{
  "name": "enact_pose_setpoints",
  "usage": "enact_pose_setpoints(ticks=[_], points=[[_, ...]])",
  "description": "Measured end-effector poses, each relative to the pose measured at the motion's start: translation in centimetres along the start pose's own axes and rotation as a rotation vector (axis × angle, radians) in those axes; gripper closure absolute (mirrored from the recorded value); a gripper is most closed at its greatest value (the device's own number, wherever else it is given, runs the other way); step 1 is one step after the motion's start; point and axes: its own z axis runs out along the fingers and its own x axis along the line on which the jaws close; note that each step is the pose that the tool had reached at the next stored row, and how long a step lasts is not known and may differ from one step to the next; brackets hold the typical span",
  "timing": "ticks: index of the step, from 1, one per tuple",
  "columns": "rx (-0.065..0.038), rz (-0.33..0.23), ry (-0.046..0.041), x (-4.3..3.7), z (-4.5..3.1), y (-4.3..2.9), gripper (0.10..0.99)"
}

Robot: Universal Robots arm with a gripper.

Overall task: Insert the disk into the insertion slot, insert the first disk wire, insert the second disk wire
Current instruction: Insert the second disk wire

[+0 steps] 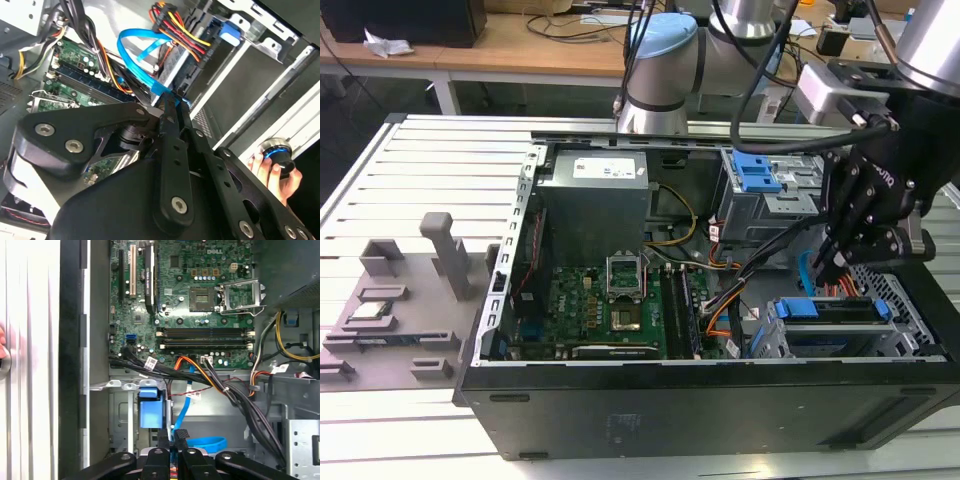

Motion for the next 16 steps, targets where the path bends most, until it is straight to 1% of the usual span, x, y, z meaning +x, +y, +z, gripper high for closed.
enact_pose_setpoints(ticks=[3,4,5,8,12,16], points=[[0.000,0.000,0.0000,0.60,0.03,-0.02,0.925],[0.000,0.000,0.0000,1.02,0.06,-0.03,0.925],[0.000,0.000,-0.0001,1.20,0.12,-0.04,0.925],[-0.001,0.000,-0.0001,1.23,0.40,-0.23,0.925],[-0.002,0.000,-0.0054,1.20,0.90,-0.63,0.925],[-0.003,0.000,-0.0057,1.17,1.38,-1.00,0.925]])
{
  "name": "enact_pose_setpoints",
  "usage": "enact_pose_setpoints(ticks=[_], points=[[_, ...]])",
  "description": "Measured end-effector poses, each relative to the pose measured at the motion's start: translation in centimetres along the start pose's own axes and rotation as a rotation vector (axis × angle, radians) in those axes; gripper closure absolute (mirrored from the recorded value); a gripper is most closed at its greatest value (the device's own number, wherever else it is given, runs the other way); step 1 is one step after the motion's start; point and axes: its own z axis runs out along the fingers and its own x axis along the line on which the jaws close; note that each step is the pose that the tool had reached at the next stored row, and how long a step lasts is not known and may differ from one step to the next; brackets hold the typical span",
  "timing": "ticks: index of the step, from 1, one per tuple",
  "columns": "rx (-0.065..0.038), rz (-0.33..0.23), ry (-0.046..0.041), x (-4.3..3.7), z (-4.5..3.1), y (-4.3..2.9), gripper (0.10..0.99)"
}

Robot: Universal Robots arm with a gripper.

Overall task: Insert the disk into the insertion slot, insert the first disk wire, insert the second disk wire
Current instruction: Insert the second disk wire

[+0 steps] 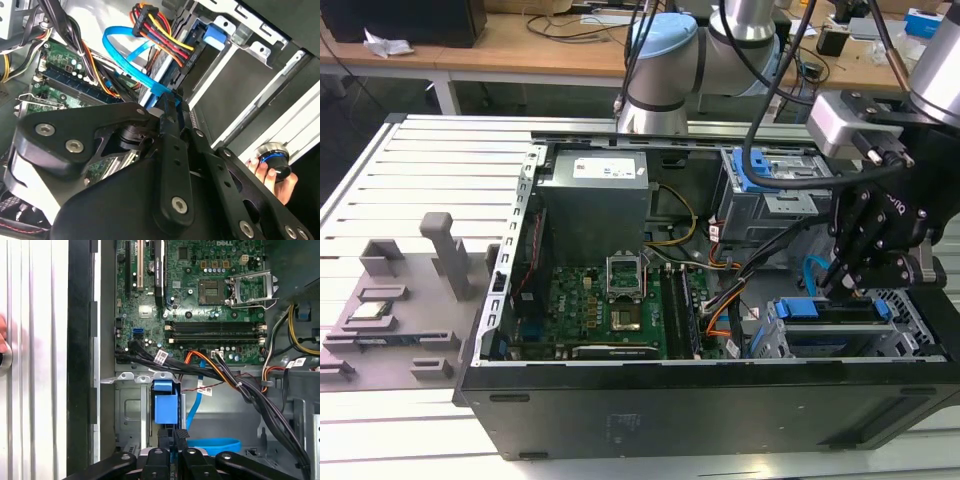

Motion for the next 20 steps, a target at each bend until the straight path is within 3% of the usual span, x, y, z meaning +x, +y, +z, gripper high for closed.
enact_pose_setpoints(ticks=[20], points=[[-0.001,0.000,0.0000,-0.44,1.60,-0.97,0.925]])
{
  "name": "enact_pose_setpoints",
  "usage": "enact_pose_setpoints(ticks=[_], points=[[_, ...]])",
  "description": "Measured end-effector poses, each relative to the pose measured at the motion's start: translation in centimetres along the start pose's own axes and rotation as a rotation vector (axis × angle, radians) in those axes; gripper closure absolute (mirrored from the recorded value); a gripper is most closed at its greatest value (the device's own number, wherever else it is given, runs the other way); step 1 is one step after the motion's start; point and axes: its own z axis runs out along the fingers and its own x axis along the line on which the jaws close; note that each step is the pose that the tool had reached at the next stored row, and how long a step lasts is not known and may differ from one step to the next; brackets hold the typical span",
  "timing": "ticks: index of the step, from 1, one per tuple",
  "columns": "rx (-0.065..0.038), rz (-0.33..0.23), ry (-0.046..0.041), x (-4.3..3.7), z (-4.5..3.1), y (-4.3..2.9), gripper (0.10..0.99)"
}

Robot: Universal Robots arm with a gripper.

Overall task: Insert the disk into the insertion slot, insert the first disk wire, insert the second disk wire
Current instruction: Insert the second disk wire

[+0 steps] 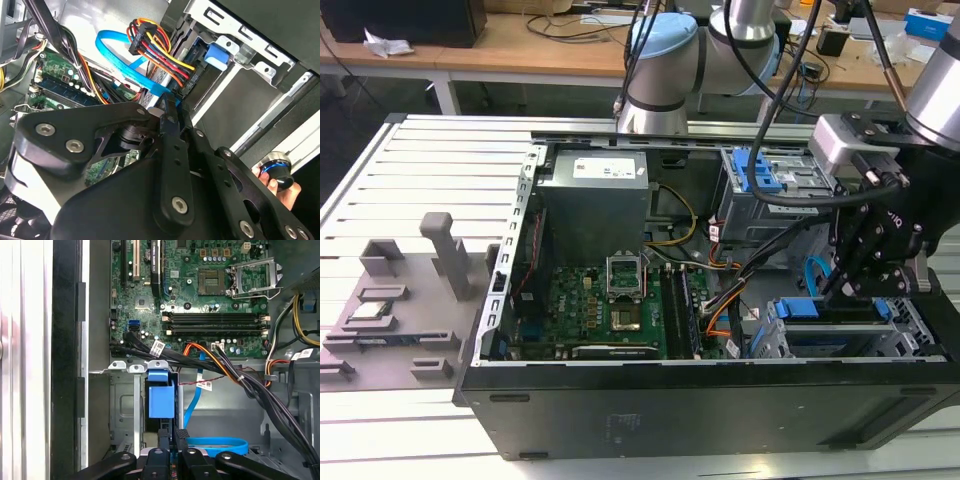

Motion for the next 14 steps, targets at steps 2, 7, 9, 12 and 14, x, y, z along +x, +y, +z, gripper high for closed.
enact_pose_setpoints(ticks=[2,7,9,12,14], points=[[0.000,0.000,-0.0001,0.00,0.07,0.00,0.925],[0.000,0.000,0.0002,0.00,0.19,-0.01,0.925],[0.000,0.000,0.0001,-0.01,0.20,-0.01,0.925],[0.000,0.000,-0.0004,-0.01,0.22,-0.02,0.914],[0.000,0.000,-0.0003,-0.01,0.22,-0.02,0.851]])
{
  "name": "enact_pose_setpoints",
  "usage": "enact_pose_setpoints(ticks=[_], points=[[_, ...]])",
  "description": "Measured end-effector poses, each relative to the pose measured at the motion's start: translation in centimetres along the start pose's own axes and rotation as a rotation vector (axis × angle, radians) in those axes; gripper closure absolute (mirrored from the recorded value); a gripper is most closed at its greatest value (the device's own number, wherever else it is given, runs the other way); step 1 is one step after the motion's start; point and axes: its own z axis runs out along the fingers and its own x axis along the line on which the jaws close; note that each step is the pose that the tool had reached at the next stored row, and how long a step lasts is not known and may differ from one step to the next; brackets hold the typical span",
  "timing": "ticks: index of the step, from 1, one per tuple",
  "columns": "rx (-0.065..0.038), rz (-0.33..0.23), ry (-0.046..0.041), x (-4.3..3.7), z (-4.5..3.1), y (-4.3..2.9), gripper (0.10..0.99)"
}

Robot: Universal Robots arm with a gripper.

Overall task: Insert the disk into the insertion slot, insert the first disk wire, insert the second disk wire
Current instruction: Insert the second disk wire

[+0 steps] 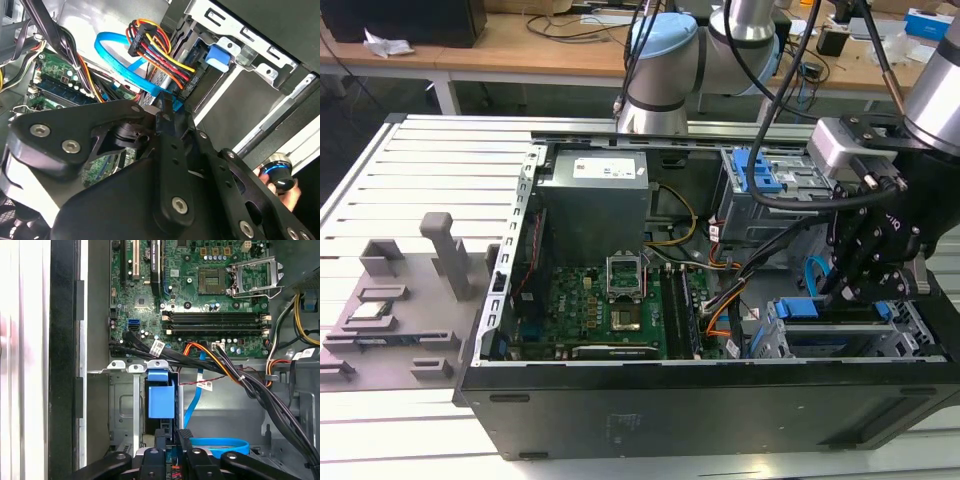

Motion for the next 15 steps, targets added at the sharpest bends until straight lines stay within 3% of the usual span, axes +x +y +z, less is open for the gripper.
enact_pose_setpoints(ticks=[3,5,7,11,13,15], points=[[0.000,0.000,0.0001,0.02,-0.59,0.03,0.851],[0.000,0.000,0.0002,0.04,-1.48,0.08,0.851],[0.000,0.000,0.0001,0.02,-3.15,0.17,0.851],[0.000,0.000,0.0002,-0.21,-4.80,0.26,0.867],[0.000,0.000,0.0001,-0.23,-5.83,0.32,0.980],[0.000,0.000,-0.0002,-0.23,-6.00,0.33,0.980]])
